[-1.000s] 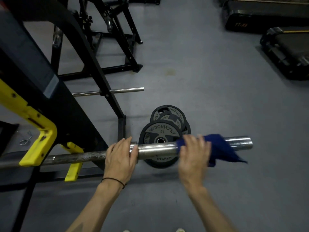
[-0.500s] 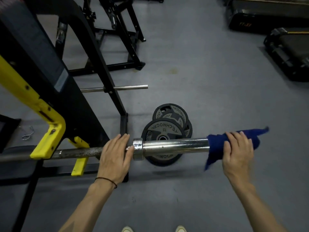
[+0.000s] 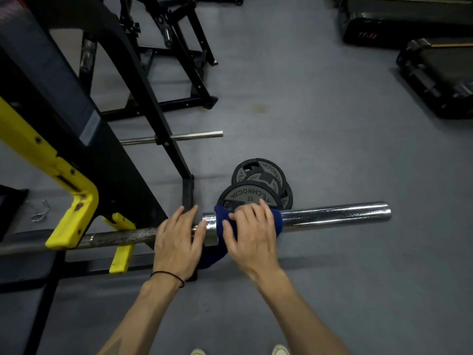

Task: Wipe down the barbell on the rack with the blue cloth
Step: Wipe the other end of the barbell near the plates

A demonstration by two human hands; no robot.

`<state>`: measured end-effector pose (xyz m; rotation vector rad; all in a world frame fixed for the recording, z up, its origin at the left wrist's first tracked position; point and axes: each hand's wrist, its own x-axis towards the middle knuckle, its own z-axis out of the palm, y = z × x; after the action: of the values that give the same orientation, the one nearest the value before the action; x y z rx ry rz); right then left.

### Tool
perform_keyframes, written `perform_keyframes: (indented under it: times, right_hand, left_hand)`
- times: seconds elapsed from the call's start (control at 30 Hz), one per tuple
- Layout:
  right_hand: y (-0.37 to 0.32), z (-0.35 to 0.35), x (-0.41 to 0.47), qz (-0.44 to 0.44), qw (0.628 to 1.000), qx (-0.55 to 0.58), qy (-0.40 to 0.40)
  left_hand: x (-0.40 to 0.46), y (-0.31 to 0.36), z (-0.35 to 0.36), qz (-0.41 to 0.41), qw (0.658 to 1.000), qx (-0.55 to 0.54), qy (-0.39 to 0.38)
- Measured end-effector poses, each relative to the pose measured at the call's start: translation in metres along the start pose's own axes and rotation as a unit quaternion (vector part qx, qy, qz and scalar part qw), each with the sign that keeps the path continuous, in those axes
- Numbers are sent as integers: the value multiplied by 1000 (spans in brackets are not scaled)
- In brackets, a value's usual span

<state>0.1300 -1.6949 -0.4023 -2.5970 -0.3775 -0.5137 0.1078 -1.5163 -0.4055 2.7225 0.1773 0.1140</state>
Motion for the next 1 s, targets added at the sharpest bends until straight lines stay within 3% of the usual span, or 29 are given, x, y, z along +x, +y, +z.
perform_keyframes:
  times: [0.17,0.23,0.37,0.47,0.63,0.7,0.83,0.93,1.0]
  right_hand:
    - [24,-7,3,-68,993,-53,-84]
    - [58,-19,-1,-69,992,-62,-81]
    - [158,-66,-9,55,994,-95,-3]
    - [202,-92,-17,127,985,-113,1]
    - [131,-43,-28,236,964,-83,92]
    - [72,-14,-25,195,976,-42,88]
    - [-22,20,-25,52,998,23,-8]
    - [2,7,-27,-14,999,14,-43]
    - [50,-12,-27,17,999,-13,-25]
  left_hand:
    - [-1,2,-3,4,1000,-8,-7]
    - [1,0,-3,5,1000,-13,-13]
    - [0,0,-4,17,1000,-13,-1]
    - [0,2,-4,20,1000,-2,-4]
    - [0,4,-6,13,1000,3,-15]
    - [0,5,-8,12,1000,-1,-27]
    - [0,0,-13,38,998,-21,-45]
    - [-1,-7,-20,57,995,-41,-69]
    - [0,-8,-23,63,994,-44,-80]
